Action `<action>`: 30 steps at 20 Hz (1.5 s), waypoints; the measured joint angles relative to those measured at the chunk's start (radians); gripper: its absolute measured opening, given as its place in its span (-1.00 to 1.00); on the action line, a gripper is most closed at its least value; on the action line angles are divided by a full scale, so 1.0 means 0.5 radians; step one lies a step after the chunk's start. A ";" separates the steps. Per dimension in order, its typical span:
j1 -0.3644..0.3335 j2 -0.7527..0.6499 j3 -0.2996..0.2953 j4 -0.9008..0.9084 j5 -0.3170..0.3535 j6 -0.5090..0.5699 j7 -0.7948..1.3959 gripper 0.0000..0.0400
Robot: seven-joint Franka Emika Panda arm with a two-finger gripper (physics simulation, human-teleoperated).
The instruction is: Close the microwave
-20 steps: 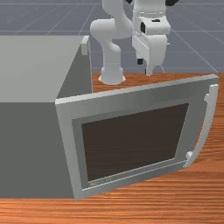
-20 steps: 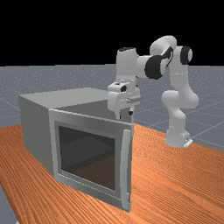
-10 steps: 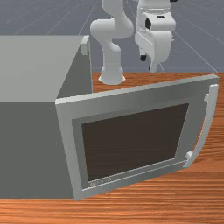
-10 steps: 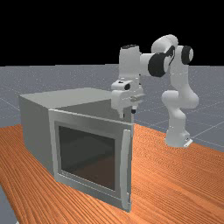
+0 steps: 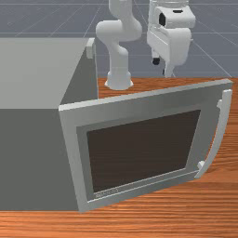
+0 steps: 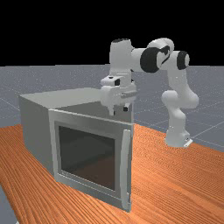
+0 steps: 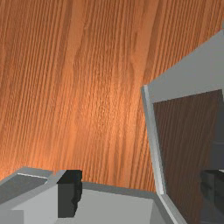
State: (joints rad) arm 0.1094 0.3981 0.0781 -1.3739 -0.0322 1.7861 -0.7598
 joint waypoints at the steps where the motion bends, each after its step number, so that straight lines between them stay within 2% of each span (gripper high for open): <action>1: 0.001 0.046 -0.001 0.072 -0.003 -0.025 -0.007 1.00; 6: 0.016 0.310 -0.015 0.489 -0.039 -0.182 -0.025 1.00; 8: 0.009 0.352 -0.011 0.545 -0.023 -0.199 -0.033 1.00; 10: 0.017 0.528 -0.015 0.844 -0.028 -0.335 -0.041 1.00; 11: 0.029 0.669 -0.016 1.125 -0.031 -0.461 -0.049 0.96; 14: 0.027 0.653 -0.014 1.089 -0.028 -0.430 -0.049 0.99; 15: 0.031 0.618 -0.023 1.013 -0.020 -0.370 0.032 0.99; 16: 0.022 0.414 -0.019 0.603 -0.054 0.036 -0.020 0.94; 18: 0.039 0.260 -0.059 0.240 -0.152 0.542 0.068 1.00; 19: 0.052 0.214 -0.080 0.135 -0.194 0.688 0.108 1.00; 20: 0.050 0.183 -0.077 0.077 -0.190 0.738 0.104 1.00; 22: 0.019 0.194 -0.033 0.147 -0.092 0.522 0.013 0.98; 26: 0.017 0.267 -0.024 0.313 -0.066 0.348 -0.014 1.00; 27: 0.040 0.391 -0.041 0.558 -0.102 0.128 -0.013 1.00; 30: 0.038 0.516 -0.038 0.765 -0.087 0.052 -0.027 1.00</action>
State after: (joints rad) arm 0.1286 0.6560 0.0592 -0.9916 -0.0756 1.8119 -0.7735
